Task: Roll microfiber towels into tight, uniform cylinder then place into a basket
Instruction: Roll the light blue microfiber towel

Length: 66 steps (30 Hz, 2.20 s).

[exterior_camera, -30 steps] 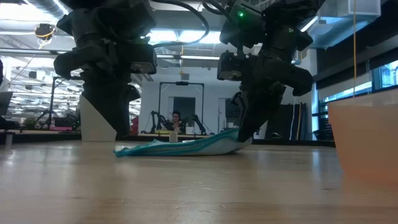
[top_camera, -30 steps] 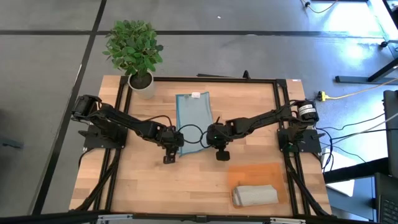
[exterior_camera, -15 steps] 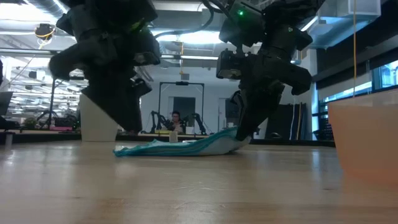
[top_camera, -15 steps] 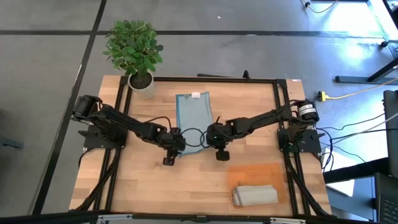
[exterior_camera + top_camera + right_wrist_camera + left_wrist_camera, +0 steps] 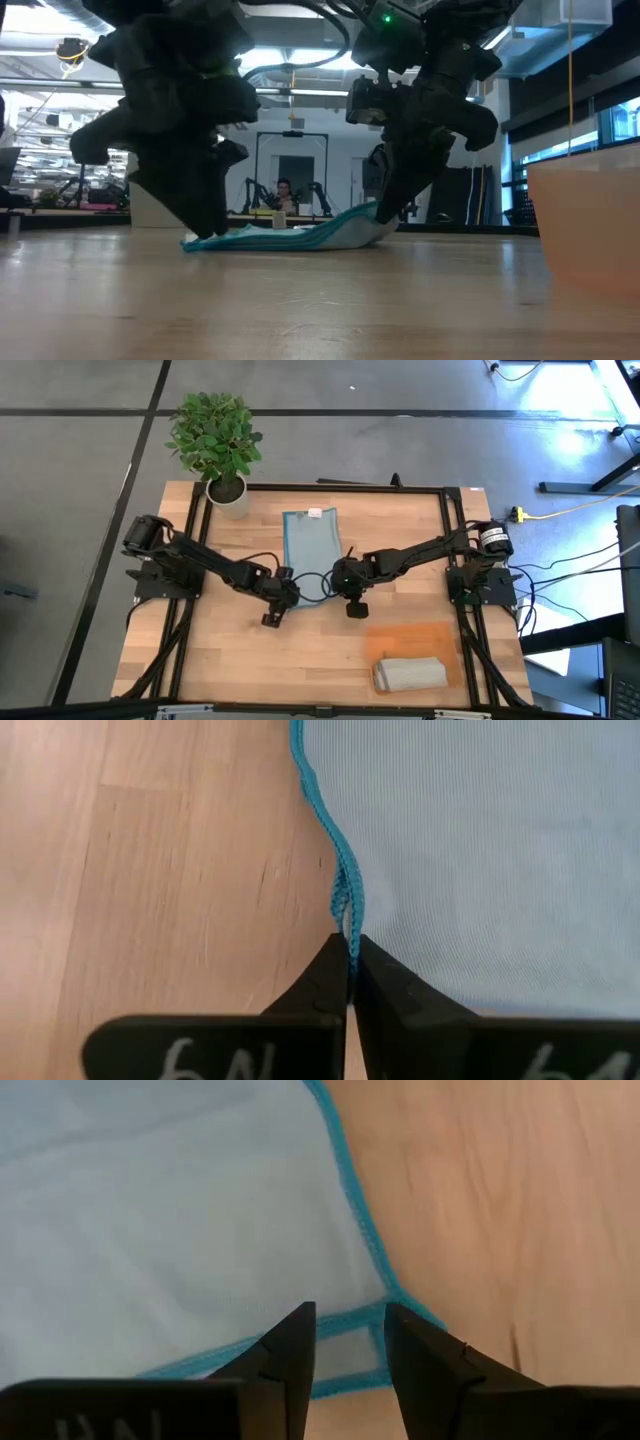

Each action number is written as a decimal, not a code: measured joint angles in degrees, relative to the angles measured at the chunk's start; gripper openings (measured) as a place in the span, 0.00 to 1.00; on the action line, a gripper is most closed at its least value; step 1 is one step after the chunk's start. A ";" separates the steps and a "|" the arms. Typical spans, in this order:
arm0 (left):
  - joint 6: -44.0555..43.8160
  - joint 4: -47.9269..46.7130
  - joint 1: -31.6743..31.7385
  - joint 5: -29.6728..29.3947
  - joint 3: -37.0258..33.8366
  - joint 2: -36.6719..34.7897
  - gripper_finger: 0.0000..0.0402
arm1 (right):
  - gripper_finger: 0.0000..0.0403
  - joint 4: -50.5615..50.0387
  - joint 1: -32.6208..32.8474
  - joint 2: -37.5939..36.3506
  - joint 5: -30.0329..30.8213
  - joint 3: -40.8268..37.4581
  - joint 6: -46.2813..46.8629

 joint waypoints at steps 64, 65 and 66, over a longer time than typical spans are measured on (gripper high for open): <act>-13.85 -17.04 7.53 10.42 7.79 0.01 0.00 | 0.02 -7.31 -3.67 0.00 -4.55 5.47 8.81; -13.85 -17.68 7.80 10.38 8.27 -0.02 0.00 | 0.01 -8.21 -4.06 0.00 -4.56 6.32 8.82; -13.92 -18.48 8.08 10.29 8.72 -0.04 0.00 | 0.01 -8.79 -4.61 0.00 -4.54 6.85 9.06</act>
